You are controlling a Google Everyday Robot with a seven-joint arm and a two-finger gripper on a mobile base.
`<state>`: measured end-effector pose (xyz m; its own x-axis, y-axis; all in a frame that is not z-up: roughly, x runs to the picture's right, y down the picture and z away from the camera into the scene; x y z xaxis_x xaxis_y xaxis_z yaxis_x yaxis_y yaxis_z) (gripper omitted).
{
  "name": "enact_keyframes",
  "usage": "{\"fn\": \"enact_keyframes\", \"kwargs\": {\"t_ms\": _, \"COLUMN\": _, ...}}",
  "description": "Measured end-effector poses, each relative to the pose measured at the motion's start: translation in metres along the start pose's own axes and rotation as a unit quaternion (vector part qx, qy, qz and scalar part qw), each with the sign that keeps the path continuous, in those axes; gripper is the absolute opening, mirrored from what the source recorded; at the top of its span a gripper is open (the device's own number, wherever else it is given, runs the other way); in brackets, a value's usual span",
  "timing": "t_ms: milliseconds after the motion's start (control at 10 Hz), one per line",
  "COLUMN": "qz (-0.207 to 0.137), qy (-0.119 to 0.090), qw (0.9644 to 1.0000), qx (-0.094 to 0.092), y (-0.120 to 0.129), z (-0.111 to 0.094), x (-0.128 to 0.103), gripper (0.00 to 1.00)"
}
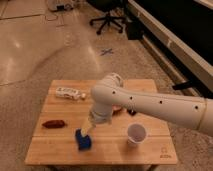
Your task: Wipe the white sponge on the table
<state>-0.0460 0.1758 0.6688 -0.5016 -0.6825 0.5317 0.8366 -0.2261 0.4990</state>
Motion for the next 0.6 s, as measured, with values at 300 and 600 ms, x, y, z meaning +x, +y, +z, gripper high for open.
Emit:
{"fn": "enact_keyframes", "kwargs": {"t_ms": 300, "qz": 0.000, "qy": -0.001, "qw": 1.0000, "qx": 0.000, "y": 0.000, "z": 0.002, "x": 0.000, "gripper": 0.80}}
{"fn": "enact_keyframes", "kwargs": {"t_ms": 600, "qz": 0.010, "qy": 0.016, "qw": 0.9998, "qx": -0.010, "y": -0.009, "z": 0.032, "x": 0.022, "gripper": 0.80}}
